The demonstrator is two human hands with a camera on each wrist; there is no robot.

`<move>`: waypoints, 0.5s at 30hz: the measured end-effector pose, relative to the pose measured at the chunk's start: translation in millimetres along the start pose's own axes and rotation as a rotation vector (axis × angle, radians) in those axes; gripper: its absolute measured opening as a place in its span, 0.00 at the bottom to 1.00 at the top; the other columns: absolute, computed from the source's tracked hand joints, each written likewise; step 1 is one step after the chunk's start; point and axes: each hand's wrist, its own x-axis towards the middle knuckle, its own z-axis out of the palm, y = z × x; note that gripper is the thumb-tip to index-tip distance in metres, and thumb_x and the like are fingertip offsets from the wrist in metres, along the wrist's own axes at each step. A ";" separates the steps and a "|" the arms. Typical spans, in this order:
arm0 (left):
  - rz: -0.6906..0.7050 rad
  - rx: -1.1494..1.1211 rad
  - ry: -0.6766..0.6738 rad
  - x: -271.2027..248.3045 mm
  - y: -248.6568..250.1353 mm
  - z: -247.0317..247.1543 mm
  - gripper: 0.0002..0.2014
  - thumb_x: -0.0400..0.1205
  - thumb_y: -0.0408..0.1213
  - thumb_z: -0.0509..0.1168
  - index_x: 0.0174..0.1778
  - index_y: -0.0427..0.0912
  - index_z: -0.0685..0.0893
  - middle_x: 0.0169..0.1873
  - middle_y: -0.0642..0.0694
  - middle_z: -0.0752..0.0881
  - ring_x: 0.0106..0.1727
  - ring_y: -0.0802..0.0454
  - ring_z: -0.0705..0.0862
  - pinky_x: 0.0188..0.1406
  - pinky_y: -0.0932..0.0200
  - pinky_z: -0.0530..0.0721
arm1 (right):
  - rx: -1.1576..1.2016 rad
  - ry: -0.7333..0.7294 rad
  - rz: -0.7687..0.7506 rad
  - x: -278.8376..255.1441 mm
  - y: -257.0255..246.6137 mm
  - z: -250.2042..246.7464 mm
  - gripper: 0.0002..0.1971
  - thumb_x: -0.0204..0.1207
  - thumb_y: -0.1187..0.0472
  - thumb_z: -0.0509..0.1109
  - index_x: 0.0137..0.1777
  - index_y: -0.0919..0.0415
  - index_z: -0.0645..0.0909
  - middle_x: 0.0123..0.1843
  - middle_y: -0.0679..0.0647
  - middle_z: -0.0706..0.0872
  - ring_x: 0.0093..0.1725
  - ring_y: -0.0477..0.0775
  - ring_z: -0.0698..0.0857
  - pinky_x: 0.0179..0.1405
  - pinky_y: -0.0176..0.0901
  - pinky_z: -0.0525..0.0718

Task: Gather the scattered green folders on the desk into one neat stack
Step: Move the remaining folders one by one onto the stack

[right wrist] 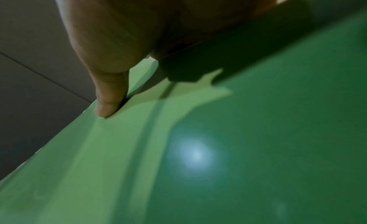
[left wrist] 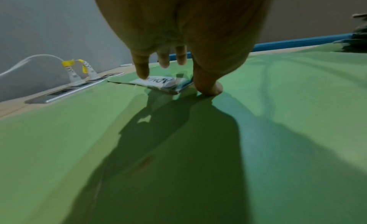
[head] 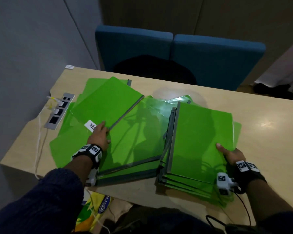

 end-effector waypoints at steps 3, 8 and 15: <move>-0.010 -0.048 0.015 -3.3 2.4 -1.8 0.32 0.77 0.37 0.72 0.75 0.42 0.67 0.68 0.39 0.75 0.69 0.38 0.75 0.63 0.42 0.78 | 0.031 0.004 0.025 -1.8 3.2 0.5 0.34 0.69 0.44 0.79 0.71 0.64 0.79 0.63 0.69 0.86 0.51 0.66 0.85 0.56 0.54 0.83; 0.073 0.142 -0.040 -15.0 3.3 -3.4 0.25 0.84 0.35 0.61 0.78 0.41 0.66 0.73 0.37 0.66 0.70 0.38 0.68 0.69 0.40 0.76 | 0.049 0.024 0.079 3.5 7.0 1.4 0.47 0.48 0.32 0.81 0.66 0.60 0.82 0.56 0.66 0.89 0.50 0.69 0.89 0.57 0.62 0.86; 0.095 0.118 -0.030 -40.9 -2.2 7.0 0.43 0.75 0.23 0.63 0.83 0.49 0.51 0.74 0.40 0.67 0.70 0.39 0.70 0.68 0.33 0.75 | -0.017 0.025 0.050 4.2 2.2 -1.2 0.36 0.68 0.42 0.79 0.71 0.64 0.79 0.64 0.68 0.86 0.52 0.67 0.85 0.59 0.54 0.82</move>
